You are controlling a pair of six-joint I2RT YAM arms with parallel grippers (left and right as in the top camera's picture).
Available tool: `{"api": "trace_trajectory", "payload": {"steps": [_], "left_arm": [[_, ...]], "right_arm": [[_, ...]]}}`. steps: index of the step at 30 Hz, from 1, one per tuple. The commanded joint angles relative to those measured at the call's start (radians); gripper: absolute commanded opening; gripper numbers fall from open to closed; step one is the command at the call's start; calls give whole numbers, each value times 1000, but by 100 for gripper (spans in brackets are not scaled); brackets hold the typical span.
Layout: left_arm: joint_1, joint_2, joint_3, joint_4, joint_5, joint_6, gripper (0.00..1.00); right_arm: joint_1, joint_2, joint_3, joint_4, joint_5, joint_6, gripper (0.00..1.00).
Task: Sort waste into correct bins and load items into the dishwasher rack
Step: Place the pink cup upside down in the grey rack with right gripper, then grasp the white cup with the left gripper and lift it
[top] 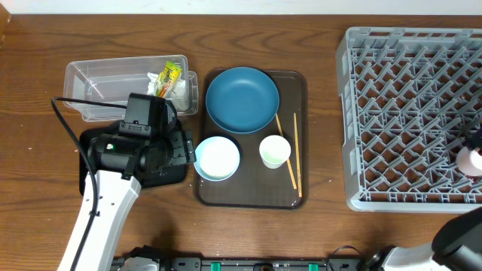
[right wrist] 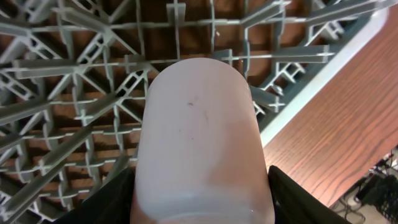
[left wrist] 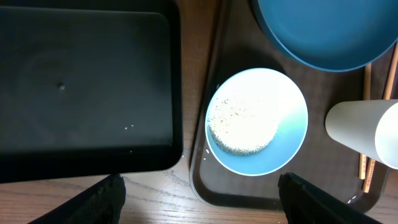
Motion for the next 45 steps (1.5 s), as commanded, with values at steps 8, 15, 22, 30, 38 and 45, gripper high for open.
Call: {"api": "trace_trajectory", "payload": {"steps": [8, 15, 22, 30, 38, 45], "left_arm": [[4, -7, 6, 3, -16, 17, 87], [-2, -6, 6, 89, 202, 90, 87], [-107, 39, 6, 164, 209, 91, 87], [-279, 197, 6, 269, 208, 91, 86], [-381, 388, 6, 397, 206, 82, 85], [-413, 505, 6, 438, 206, 82, 57]], "right_arm": [[-3, 40, 18, -12, -123, 24, 86], [12, -81, 20, -34, -338, -13, 79], [175, -192, 19, -85, -473, -97, 81], [435, -203, 15, -121, -428, -138, 81], [532, -203, 15, -120, -382, -138, 81], [533, -203, 15, -130, -382, -138, 81]]}}
